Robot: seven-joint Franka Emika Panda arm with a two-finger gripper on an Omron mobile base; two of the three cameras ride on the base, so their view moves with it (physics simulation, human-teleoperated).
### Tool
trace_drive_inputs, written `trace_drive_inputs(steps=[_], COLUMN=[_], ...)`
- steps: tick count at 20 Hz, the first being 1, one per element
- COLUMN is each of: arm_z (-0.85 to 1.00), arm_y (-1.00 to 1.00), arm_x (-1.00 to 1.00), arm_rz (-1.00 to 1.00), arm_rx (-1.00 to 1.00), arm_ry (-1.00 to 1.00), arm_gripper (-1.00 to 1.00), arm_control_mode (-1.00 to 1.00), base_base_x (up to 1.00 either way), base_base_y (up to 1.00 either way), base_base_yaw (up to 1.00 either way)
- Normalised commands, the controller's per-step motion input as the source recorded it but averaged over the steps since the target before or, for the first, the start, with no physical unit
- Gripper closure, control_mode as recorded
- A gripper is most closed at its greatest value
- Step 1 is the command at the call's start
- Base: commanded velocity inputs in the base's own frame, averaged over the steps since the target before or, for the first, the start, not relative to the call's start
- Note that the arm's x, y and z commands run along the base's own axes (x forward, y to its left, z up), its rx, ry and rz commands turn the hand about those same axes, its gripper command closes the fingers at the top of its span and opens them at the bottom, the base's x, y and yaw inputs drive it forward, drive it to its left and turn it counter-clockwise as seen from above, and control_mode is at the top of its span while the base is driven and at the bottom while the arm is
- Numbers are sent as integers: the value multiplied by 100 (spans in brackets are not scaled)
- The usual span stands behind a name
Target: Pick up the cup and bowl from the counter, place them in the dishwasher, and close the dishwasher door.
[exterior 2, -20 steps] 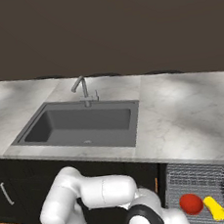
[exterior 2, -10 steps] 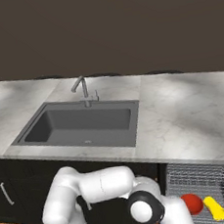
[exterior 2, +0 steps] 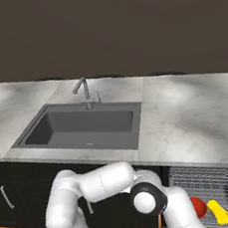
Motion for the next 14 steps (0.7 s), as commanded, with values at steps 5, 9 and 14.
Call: trace_drive_inputs(steps=[5, 9, 14], arm_z=[-1, -9, -11], arm_y=[-34, -40, -45], arm_x=[100, 100, 100], arm_rz=[0, 0, 0], arm_rx=[0, 0, 1], arm_ry=[0, 0, 0], arm_gripper=[-100, -100, -100], arm_control_mode=[-100, -100, -100], base_base_x=[0, 0, 0], base_base_y=[0, 0, 0], base_base_yaw=[0, 0, 0])
